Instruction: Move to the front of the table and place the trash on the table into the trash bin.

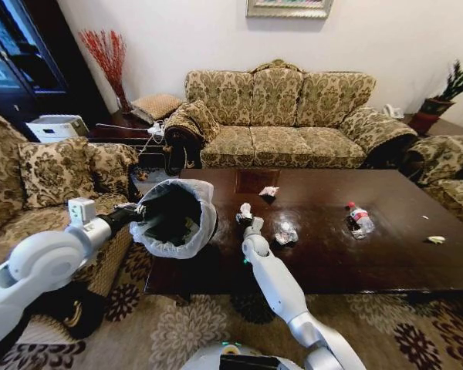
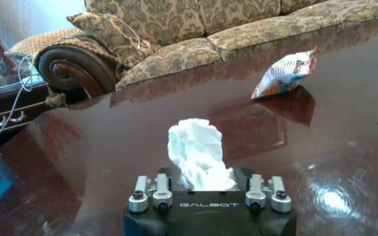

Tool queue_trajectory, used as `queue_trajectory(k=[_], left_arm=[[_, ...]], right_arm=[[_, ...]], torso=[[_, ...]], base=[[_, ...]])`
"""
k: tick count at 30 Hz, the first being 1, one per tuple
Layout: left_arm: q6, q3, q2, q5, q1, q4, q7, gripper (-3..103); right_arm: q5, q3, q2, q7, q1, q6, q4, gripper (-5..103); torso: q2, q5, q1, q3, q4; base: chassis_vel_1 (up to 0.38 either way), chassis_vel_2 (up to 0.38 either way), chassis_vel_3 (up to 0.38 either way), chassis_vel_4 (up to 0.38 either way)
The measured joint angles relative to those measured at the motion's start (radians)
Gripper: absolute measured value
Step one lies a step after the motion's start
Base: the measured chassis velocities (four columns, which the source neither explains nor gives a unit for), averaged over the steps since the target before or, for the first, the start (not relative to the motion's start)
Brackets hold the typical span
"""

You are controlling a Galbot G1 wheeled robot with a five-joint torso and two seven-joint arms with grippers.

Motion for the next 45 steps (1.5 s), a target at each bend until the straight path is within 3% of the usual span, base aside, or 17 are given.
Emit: queue_trajectory(k=[3,4,6,9,11,12,14,15,23,30,32,33,36,37,39,42,45], left_arm=[[-0.001,-0.001,-0.001,0.000,0.000,0.000,0.006,2],[-0.001,-0.001,-0.001,0.000,0.000,0.001,0.008,2],[-0.002,-0.001,-0.001,0.001,0.001,0.001,0.008,2],[-0.005,-0.004,-0.002,0.001,0.002,-0.006,0.007,2],[-0.006,-0.006,-0.004,0.001,0.004,-0.009,0.008,2],[-0.006,-0.009,-0.006,0.001,0.006,-0.013,0.008,2],[-0.006,-0.014,-0.008,0.001,0.010,-0.016,0.007,2],[-0.006,-0.018,-0.009,0.001,0.012,-0.018,0.007,2],[-0.006,-0.035,-0.013,0.001,0.022,-0.033,-0.001,2],[0.048,-0.057,0.006,-0.047,0.031,-0.033,-0.058,2],[0.070,-0.054,0.042,-0.074,0.024,-0.023,-0.087,2],[0.070,-0.054,0.042,-0.074,0.024,-0.023,-0.087,2],[0.082,-0.040,0.096,-0.113,0.013,-0.019,-0.112,2],[0.082,-0.040,0.096,-0.113,0.013,-0.019,-0.112,2],[0.082,-0.027,0.105,-0.119,0.003,-0.040,-0.130,2],[0.082,-0.021,0.099,-0.122,0.004,-0.074,-0.136,2],[0.082,-0.020,0.089,-0.123,0.006,-0.095,-0.142,2]], right_arm=[[0.001,0.000,0.001,0.000,-0.004,0.002,0.000,54],[0.003,0.002,0.003,0.000,-0.007,0.002,0.000,43],[0.005,0.004,0.004,0.001,-0.010,0.002,0.005,43],[0.009,0.007,-0.003,0.003,-0.021,0.001,0.022,21],[0.011,0.008,-0.008,0.005,-0.027,0.001,0.029,21],[0.012,0.012,-0.013,0.007,-0.035,0.000,0.036,10],[0.013,0.016,-0.017,0.009,-0.043,0.000,0.046,10],[0.014,0.019,-0.021,0.011,-0.052,-0.001,0.056,2],[0.014,0.043,-0.042,0.019,-0.103,0.007,0.143,0],[0.005,0.123,-0.128,-0.133,-0.245,-0.019,0.625,0],[0.050,0.103,-0.178,-0.214,-0.267,-0.014,0.832,0],[0.050,0.103,-0.178,-0.214,-0.267,-0.014,0.832,0],[0.114,0.032,-0.253,-0.360,-0.270,0.000,1.040,0],[0.114,0.032,-0.253,-0.360,-0.270,0.000,1.040,0],[0.117,-0.040,-0.322,-0.476,-0.268,0.053,1.083,0],[0.105,-0.112,-0.355,-0.547,-0.256,0.059,1.088,0],[0.092,-0.161,-0.353,-0.557,-0.253,0.032,1.078,1]], torso=[[0.000,-0.0001,0.000,0.000,0.0001],[0.000,-0.0001,0.000,0.000,0.0002],[0.000,-0.0001,0.000,0.000,0.0002],[0.000,0.0001,0.000,0.000,0.0001],[0.000,0.0002,0.000,0.000,0.0001],[0.000,0.0002,0.000,0.000,0.0001],[0.000,0.0002,0.000,0.000,0.0001],[0.000,0.0002,0.000,0.000,0.0001],[0.000,0.0000,0.000,0.000,0.0002],[0.000,0.0000,0.000,0.000,0.0001],[0.000,-0.0001,0.000,0.000,0.0000],[0.000,-0.0001,0.000,0.000,0.0000],[0.000,-0.0001,0.000,0.000,-0.0001],[0.000,-0.0001,0.000,0.000,-0.0001],[0.000,0.0000,0.000,0.000,0.0001],[0.000,0.0001,0.000,0.000,0.0000],[0.000,0.0000,0.000,0.000,0.0000]], base=[[0.000,0.000,0.000,0.000],[0.000,0.000,0.000,0.000],[0.000,0.000,0.000,0.000],[0.000,0.000,0.000,0.000],[0.000,0.000,0.000,0.000],[0.000,0.000,0.000,0.000],[0.000,0.000,0.000,0.000],[0.000,0.000,0.000,0.000],[0.000,0.000,0.000,0.000],[0.000,0.000,0.000,0.000],[0.000,0.000,0.000,0.000],[0.000,0.000,0.000,0.000],[0.000,0.000,0.000,0.000],[0.000,0.000,0.000,0.000],[0.000,0.000,0.000,0.000],[0.000,0.000,0.000,0.000],[0.000,0.000,0.000,0.000]])
